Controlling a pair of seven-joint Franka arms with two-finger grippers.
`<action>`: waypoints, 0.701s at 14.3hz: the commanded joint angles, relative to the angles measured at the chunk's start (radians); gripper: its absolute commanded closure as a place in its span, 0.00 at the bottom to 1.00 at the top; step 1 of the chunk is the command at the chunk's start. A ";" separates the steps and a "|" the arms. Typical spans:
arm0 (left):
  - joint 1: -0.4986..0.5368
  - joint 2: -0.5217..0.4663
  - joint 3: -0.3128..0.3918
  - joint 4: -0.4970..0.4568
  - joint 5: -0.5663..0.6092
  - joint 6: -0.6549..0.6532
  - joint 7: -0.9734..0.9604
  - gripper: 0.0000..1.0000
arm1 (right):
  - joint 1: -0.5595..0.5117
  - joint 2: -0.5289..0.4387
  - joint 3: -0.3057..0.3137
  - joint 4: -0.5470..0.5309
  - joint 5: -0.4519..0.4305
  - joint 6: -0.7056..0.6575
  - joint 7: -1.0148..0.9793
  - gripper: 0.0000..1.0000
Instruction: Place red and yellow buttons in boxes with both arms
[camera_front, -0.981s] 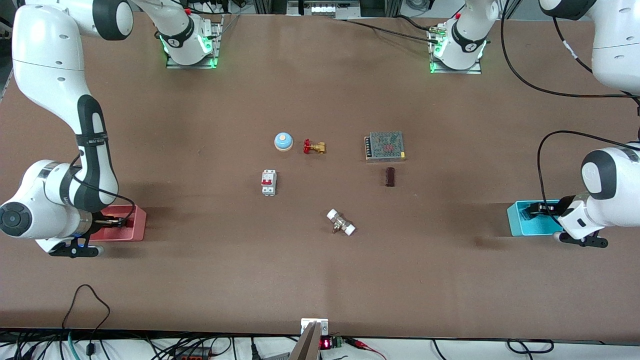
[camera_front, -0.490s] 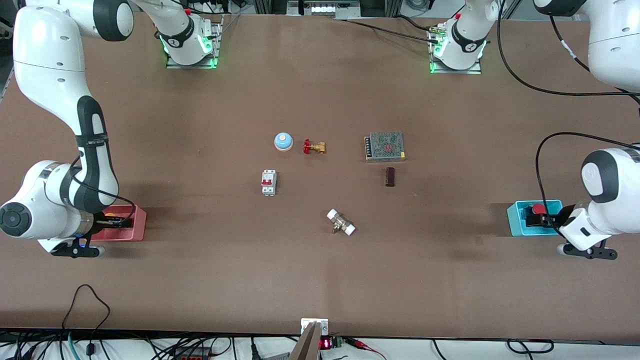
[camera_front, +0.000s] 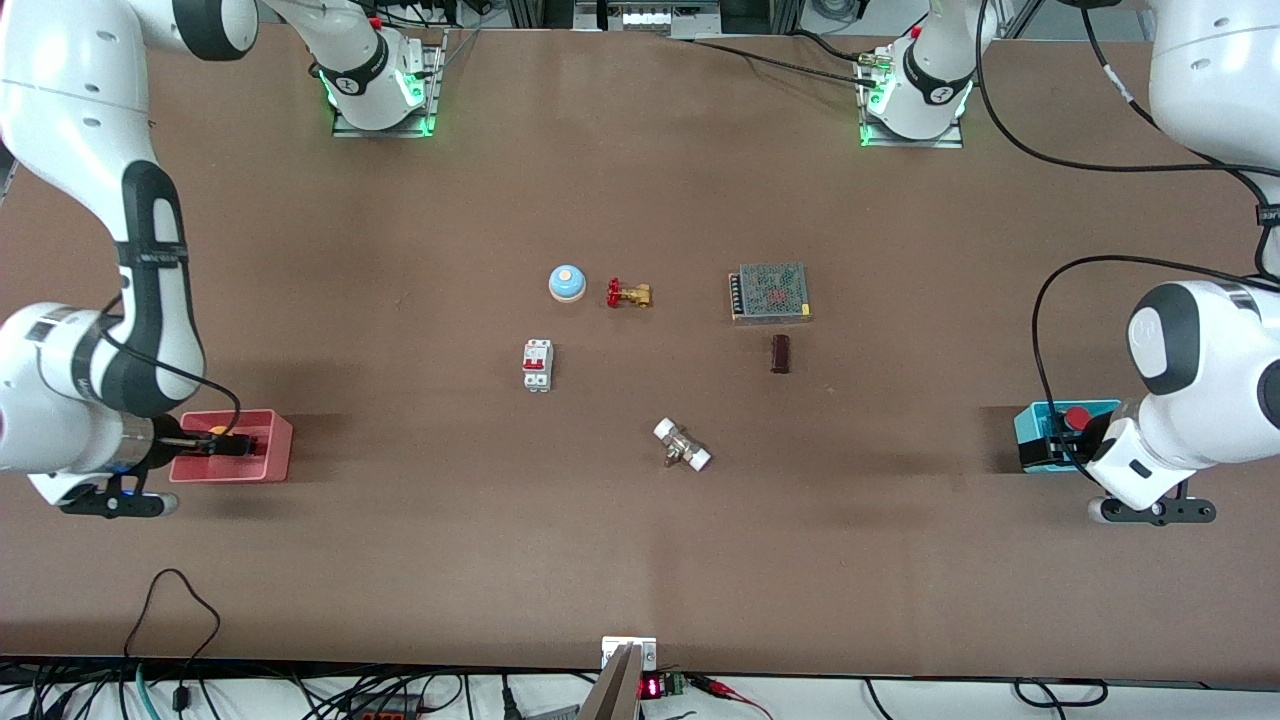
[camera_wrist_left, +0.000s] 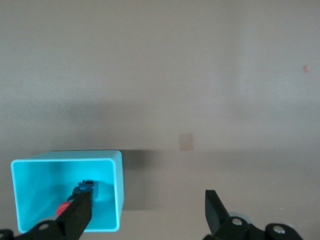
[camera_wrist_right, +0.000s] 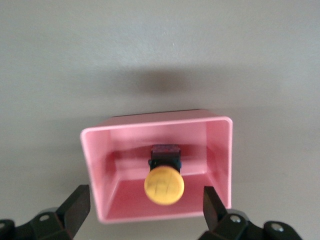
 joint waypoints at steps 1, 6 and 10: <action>0.003 -0.119 -0.010 -0.043 0.005 -0.076 -0.029 0.00 | -0.006 -0.097 0.012 -0.013 0.018 -0.080 -0.017 0.00; 0.007 -0.332 -0.022 -0.152 0.005 -0.146 -0.046 0.00 | 0.031 -0.282 0.012 -0.024 0.033 -0.281 0.039 0.00; 0.010 -0.489 -0.024 -0.279 0.004 -0.149 -0.043 0.00 | 0.034 -0.432 0.009 -0.058 0.019 -0.419 0.066 0.00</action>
